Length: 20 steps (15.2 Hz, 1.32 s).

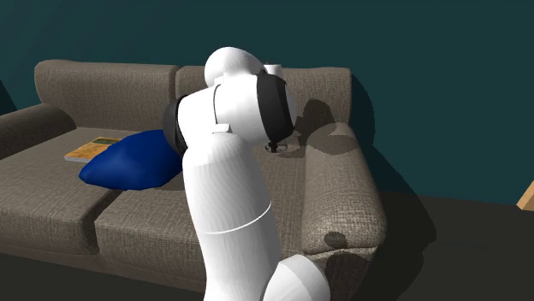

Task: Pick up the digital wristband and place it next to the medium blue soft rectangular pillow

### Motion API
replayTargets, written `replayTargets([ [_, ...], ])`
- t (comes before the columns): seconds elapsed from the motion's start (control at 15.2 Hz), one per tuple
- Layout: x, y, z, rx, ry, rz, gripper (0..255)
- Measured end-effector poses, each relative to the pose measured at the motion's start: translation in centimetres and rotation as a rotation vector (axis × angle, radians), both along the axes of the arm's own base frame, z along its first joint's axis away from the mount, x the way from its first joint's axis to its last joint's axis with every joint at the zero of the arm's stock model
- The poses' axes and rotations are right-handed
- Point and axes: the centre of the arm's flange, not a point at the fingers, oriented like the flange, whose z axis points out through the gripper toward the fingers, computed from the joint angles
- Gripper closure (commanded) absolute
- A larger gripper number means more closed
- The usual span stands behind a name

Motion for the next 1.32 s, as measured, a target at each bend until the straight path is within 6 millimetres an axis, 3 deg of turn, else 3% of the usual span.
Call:
replayTargets([
  [1.32, 0.0, 0.0, 10.6, 0.000, 0.000, 0.000, 255],
])
